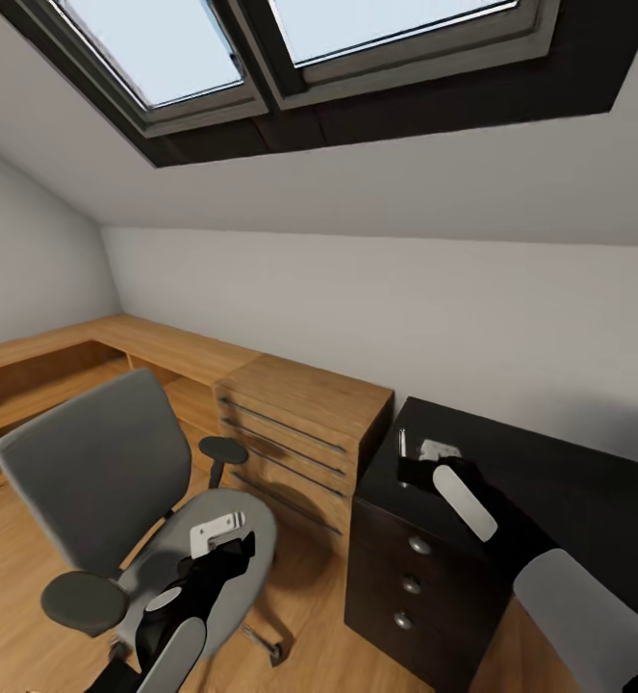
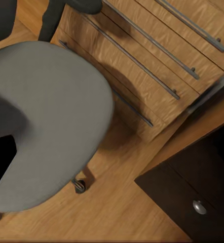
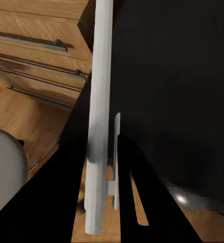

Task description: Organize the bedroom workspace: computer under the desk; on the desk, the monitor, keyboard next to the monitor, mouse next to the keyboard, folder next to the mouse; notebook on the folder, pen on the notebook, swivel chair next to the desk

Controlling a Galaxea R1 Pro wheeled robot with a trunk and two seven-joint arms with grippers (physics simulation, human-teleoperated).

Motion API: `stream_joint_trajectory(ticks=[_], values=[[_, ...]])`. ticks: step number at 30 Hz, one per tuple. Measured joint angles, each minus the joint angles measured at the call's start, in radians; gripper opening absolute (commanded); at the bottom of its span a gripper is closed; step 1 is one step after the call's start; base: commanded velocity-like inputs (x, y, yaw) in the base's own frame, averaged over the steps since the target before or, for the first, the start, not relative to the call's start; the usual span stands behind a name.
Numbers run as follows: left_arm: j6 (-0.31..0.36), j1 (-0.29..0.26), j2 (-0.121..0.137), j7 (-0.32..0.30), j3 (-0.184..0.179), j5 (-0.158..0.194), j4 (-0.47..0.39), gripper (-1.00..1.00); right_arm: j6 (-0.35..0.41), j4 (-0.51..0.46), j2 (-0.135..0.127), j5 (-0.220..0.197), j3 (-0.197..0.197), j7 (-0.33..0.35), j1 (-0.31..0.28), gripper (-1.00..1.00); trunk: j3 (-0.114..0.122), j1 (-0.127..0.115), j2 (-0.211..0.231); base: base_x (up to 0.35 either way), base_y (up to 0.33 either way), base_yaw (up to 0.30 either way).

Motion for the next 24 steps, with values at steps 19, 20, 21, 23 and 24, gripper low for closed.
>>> stream_joint_trajectory(ticks=[19, 20, 21, 23, 24], values=[[-0.001, 0.0, 0.001, 0.0, -0.019, -0.001, 0.011, 1.0, 0.0, -0.049, -0.036, -0.094, -0.008, -0.06, 0.0, -1.0, 0.011, -0.016, 0.028, -0.008, 0.0, -0.104], [-0.001, 0.0, 0.001, 0.0, -0.019, -0.001, 0.011, 1.0, 0.0, -0.049, -0.036, -0.094, -0.008, -0.06, 0.0, -1.0, 0.011, -0.016, 0.028, 0.0, 0.0, -0.007], [-0.001, 0.0, 0.002, 0.0, -0.02, -0.001, 0.011, 1.0, 0.0, -0.049, -0.036, -0.094, -0.008, -0.06, 0.0, -1.0, 0.011, -0.016, 0.028, 0.0, 0.0, -0.004], [-0.001, 0.0, 0.002, 0.0, -0.021, -0.001, 0.011, 1.0, 0.0, -0.049, -0.036, -0.094, -0.008, -0.06, 0.0, -1.0, 0.011, -0.016, 0.028, 0.0, 0.0, -0.002], [-0.001, 0.0, 0.002, 0.0, -0.021, -0.001, 0.011, 1.0, 0.0, -0.049, -0.036, -0.094, -0.008, -0.06, 0.0, -1.0, 0.011, -0.016, 0.028, 0.0, 0.0, -0.002]])
